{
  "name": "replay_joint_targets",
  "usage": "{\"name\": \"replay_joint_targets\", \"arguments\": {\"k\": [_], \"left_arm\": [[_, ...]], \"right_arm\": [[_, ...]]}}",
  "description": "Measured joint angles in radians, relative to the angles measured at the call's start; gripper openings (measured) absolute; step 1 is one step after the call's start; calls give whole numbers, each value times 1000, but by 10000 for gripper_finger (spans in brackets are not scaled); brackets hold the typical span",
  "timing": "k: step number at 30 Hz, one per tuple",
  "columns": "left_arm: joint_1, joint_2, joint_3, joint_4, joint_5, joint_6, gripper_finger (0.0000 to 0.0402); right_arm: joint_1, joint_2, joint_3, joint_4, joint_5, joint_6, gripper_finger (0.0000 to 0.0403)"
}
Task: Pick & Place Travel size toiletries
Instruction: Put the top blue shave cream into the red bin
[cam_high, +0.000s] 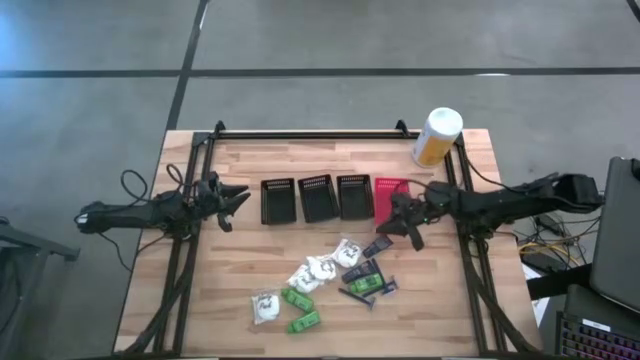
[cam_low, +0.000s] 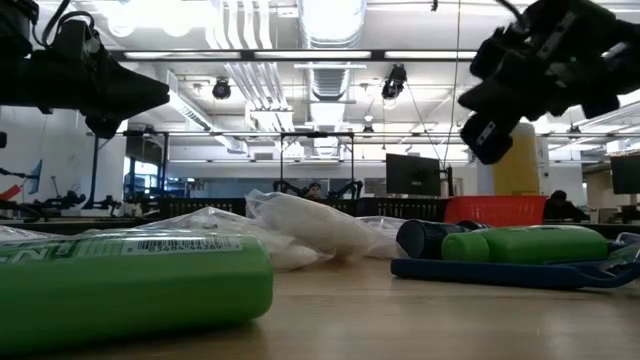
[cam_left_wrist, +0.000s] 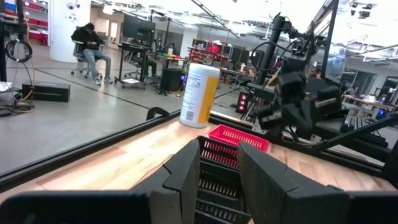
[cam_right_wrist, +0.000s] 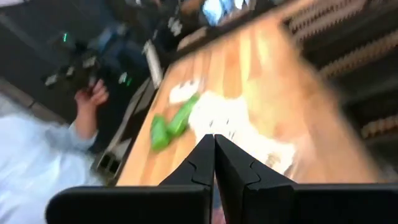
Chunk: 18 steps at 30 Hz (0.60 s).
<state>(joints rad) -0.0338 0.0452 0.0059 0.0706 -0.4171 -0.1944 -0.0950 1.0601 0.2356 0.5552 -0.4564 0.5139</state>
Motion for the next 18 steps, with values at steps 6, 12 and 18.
{"name": "replay_joint_targets", "arguments": {"k": [6,12,18], "left_arm": [[0,0,0,-1,0,0,115],[0,0,0,-1,0,0,115],[0,0,0,-2,1,0,115]], "right_arm": [[3,167,75,0,-64,-16,9],[5,311,175,-3,-108,-34,9],[5,439,261,-9,-333,-21,9]]}}
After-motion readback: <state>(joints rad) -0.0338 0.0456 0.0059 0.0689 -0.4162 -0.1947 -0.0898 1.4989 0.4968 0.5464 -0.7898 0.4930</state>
